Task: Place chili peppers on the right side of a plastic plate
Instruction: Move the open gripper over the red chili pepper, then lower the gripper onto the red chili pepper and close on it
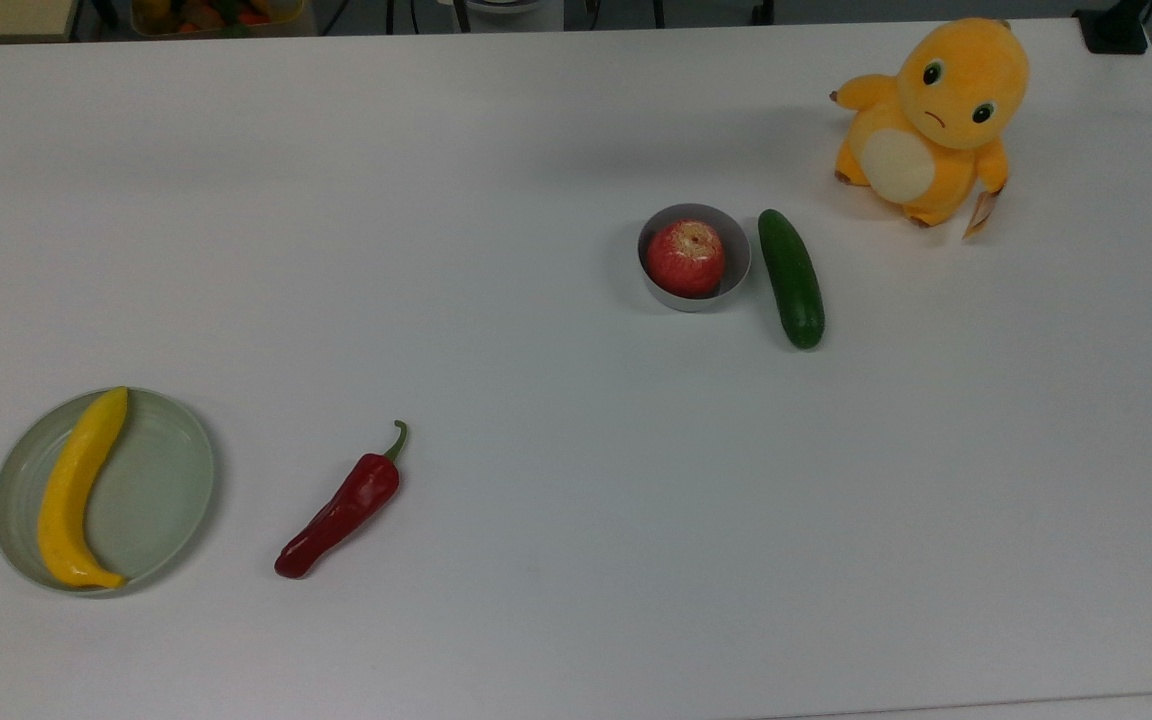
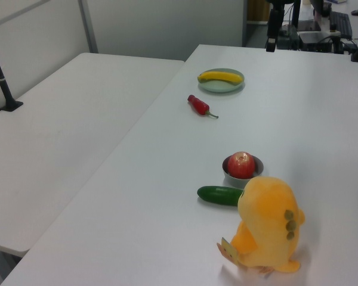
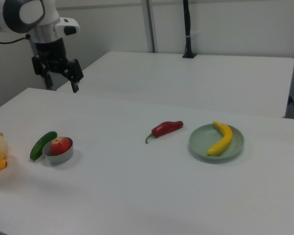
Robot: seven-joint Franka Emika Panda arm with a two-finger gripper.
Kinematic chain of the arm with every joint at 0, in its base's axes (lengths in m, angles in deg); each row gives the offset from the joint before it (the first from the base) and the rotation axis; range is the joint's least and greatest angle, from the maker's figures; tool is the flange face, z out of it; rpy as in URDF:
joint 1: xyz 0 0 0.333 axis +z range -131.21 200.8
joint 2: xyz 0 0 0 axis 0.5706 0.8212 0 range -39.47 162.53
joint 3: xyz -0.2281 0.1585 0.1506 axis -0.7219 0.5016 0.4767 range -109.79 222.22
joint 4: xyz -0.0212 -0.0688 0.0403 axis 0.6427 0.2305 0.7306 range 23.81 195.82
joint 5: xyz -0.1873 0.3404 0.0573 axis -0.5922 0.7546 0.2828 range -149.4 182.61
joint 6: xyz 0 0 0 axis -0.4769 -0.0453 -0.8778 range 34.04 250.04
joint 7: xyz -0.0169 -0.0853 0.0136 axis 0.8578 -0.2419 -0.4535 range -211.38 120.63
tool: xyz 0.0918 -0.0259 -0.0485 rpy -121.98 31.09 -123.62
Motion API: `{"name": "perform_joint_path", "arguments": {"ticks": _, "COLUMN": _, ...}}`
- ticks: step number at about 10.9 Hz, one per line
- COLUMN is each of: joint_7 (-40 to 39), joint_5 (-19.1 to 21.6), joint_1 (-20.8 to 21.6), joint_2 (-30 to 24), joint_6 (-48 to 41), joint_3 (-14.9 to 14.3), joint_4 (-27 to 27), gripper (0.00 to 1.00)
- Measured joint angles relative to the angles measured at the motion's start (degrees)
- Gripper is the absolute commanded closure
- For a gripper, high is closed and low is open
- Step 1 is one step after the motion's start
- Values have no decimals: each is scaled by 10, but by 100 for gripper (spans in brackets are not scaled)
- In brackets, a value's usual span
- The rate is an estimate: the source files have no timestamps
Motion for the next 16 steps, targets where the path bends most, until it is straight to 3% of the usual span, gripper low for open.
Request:
{"name": "perform_joint_path", "arguments": {"ticks": 3, "joint_7": 0, "joint_5": 0, "joint_1": -3, "joint_2": 17, "joint_6": 34, "joint_3": -4, "joint_4": 4, "gripper": 0}}
{"name": "perform_joint_path", "arguments": {"ticks": 10, "joint_7": 0, "joint_5": 0, "joint_1": -35, "joint_2": 104, "joint_6": 257, "joint_3": -20, "joint_4": 6, "gripper": 0}}
{"name": "perform_joint_path", "arguments": {"ticks": 16, "joint_7": 22, "joint_5": -4, "joint_1": -68, "joint_2": 237, "joint_6": 459, "joint_3": -35, "joint_4": -35, "gripper": 0}}
